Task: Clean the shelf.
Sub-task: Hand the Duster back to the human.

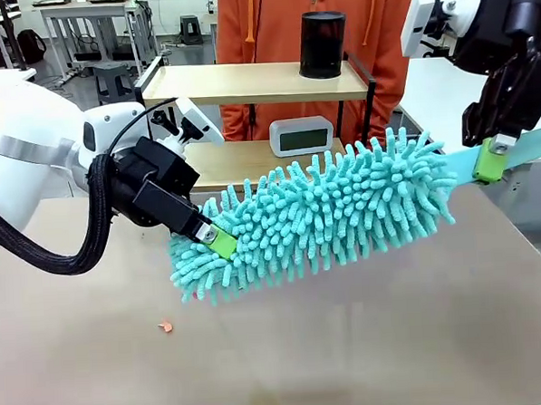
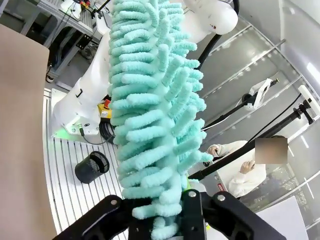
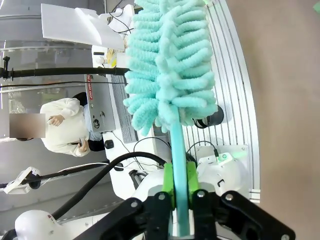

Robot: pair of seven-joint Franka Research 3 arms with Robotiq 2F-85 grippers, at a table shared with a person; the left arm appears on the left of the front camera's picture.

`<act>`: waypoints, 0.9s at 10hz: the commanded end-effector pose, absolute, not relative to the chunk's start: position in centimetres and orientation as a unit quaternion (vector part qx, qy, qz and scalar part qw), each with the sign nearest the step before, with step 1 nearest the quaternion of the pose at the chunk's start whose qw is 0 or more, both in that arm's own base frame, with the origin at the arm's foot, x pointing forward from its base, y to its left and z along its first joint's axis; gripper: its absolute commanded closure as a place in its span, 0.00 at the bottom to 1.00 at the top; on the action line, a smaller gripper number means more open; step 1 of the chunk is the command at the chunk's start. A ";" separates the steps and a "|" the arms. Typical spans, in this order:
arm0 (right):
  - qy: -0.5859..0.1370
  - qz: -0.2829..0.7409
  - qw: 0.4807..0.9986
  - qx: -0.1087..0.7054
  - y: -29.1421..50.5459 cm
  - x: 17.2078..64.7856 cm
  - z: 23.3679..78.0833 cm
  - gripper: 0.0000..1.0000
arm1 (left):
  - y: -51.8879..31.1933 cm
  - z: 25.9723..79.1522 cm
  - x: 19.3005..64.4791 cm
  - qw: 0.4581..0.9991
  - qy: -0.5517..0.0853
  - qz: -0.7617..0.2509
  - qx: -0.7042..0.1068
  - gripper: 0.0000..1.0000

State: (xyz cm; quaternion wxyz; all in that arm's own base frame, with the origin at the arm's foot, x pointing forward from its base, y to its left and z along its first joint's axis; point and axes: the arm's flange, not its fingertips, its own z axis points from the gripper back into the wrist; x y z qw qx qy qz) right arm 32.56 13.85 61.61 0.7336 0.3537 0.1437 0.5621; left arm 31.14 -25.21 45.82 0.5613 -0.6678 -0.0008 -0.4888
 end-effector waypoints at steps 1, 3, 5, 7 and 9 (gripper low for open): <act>0.134 0.552 0.738 0.364 13.8 32.0 61.3 0.87 | -24.9 45.8 30.4 0.555 -0.007 -0.500 -0.665 1.00; 0.133 0.544 0.743 0.367 13.5 31.9 61.0 0.87 | -24.9 45.8 30.4 0.556 -0.007 -0.502 -0.663 1.00; 0.110 0.524 0.755 0.379 13.2 32.1 61.2 0.32 | -24.9 45.6 30.4 0.558 -0.007 -0.507 -0.657 1.00; 0.041 0.469 0.784 0.406 12.2 32.7 61.2 0.28 | -24.9 45.6 30.3 0.565 0.003 -0.521 -0.639 1.00; -0.012 0.350 0.813 0.466 10.0 33.7 59.9 0.00 | -24.9 45.6 30.5 0.563 0.000 -0.525 -0.638 1.00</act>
